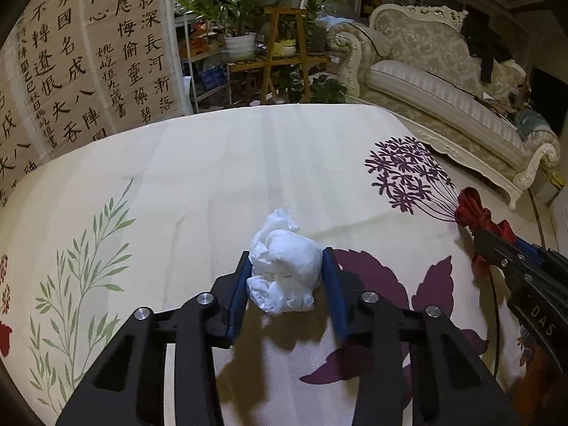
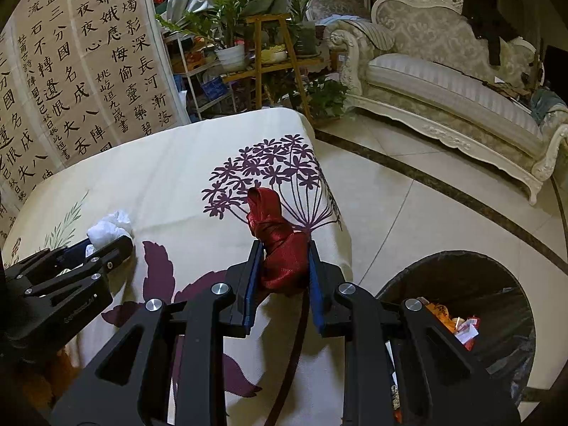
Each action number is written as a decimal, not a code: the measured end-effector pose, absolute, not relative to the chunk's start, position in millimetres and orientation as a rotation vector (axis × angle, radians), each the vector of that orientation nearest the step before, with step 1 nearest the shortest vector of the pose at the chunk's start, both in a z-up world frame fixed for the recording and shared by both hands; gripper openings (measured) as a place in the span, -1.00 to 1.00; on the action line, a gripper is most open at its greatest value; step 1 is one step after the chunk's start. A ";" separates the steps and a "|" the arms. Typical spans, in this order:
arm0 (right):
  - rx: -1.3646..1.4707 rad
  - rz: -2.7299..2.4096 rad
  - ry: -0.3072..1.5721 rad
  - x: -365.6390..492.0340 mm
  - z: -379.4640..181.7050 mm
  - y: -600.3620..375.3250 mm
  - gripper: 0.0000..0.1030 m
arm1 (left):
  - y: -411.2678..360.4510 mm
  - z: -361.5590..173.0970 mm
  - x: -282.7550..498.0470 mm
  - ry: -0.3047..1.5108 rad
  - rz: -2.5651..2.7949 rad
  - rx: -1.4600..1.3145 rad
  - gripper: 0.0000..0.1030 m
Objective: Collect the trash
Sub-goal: 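Grasp the white tissue with the left gripper while the right gripper holds the cloth, then carry the red cloth and white tissue over the bin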
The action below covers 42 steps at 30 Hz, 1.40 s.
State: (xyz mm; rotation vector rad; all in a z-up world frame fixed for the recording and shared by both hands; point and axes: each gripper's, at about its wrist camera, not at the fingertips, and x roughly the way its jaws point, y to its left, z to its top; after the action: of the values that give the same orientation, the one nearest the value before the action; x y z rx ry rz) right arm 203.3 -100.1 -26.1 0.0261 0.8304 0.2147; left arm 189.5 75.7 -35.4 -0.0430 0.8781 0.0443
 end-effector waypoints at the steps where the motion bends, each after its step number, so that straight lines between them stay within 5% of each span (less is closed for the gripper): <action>1: 0.026 0.216 0.830 201.9 -25.6 -99.8 -0.55 | 75.3 -35.0 189.1 0.876 0.044 -0.039 -0.30; 42: 0.077 0.162 0.813 66.5 -22.7 -161.5 -0.55 | 13.9 -16.1 68.8 0.807 -0.011 -0.006 -0.34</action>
State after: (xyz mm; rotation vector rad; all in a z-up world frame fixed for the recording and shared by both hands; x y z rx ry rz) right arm 66.5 -161.5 -22.7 0.0771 0.8127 0.1615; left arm 68.8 13.9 -16.1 -0.0062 0.8074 -0.0107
